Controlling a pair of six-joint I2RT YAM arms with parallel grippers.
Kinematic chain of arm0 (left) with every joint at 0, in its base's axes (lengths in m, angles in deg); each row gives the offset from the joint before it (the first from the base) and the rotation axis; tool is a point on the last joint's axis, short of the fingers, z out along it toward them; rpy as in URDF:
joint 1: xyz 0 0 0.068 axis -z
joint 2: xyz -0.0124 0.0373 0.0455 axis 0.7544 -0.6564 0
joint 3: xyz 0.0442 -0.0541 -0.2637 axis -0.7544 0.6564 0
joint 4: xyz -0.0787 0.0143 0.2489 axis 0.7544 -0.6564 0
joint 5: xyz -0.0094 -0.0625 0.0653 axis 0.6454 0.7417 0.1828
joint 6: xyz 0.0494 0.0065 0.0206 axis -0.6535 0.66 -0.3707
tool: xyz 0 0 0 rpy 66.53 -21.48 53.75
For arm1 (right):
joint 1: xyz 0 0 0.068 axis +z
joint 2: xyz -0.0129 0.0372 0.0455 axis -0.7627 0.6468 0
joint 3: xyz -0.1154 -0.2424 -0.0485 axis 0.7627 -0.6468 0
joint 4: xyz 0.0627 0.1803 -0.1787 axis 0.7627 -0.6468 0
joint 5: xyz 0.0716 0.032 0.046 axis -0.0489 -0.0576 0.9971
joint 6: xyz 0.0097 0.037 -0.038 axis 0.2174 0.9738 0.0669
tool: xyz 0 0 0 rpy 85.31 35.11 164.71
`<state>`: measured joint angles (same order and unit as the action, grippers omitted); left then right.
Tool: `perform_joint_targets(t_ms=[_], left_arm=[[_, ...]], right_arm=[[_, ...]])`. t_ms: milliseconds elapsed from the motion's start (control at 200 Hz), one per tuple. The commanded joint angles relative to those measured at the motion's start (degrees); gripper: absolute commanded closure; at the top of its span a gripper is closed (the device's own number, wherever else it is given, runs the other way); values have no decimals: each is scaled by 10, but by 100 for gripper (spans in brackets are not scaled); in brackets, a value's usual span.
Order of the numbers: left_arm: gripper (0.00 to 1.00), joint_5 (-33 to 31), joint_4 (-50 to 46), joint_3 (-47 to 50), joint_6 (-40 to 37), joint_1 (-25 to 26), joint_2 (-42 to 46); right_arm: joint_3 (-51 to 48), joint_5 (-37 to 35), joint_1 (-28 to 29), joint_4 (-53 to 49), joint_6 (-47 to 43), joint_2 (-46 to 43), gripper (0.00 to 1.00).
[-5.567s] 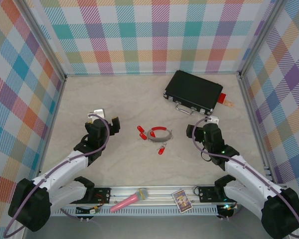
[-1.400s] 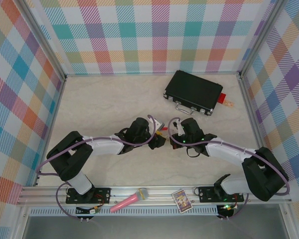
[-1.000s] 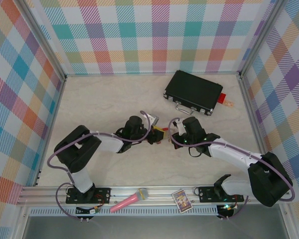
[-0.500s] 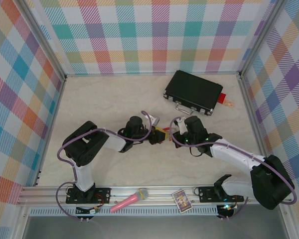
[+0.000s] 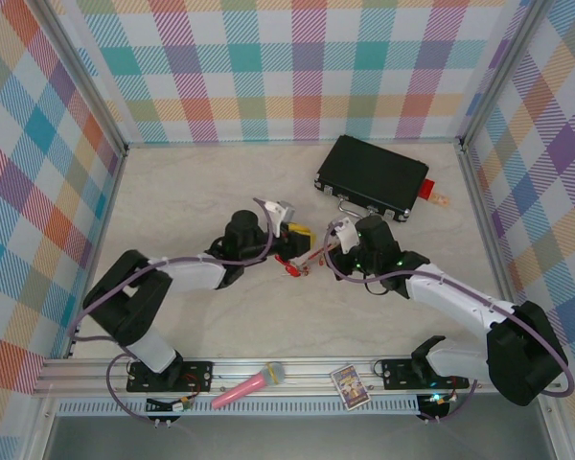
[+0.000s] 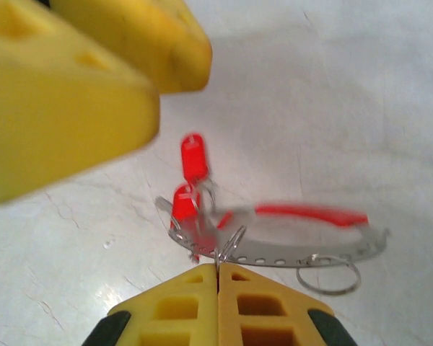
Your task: Put the keys on the keyring
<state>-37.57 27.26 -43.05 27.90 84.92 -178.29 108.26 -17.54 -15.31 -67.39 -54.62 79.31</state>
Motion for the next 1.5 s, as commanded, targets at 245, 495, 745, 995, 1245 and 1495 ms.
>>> perform_joint_targets(t_ms=[245, 495, 745, 995, 1245, 1495], left_arm=[[52, -34, -121, 7, -78, -24, 140], [52, -27, -101, 27, -81, -34, 178], [54, -55, -91, 43, -92, -36, 164], [53, -103, -67, 15, -94, -37, 114], [57, -1, -48, 6, -80, -24, 79], [59, -3, -48, 62, -79, 7, 139]], right_arm=[[111, 119, -5, -26, -131, -7, 100], [171, 163, -10, -70, -165, -4, 100], [197, 178, -12, -94, -165, 10, 100], [194, 211, -12, -100, -170, 7, 100], [186, 184, -12, -80, -174, 0, 100], [178, 187, -20, -61, -169, 1, 100]])
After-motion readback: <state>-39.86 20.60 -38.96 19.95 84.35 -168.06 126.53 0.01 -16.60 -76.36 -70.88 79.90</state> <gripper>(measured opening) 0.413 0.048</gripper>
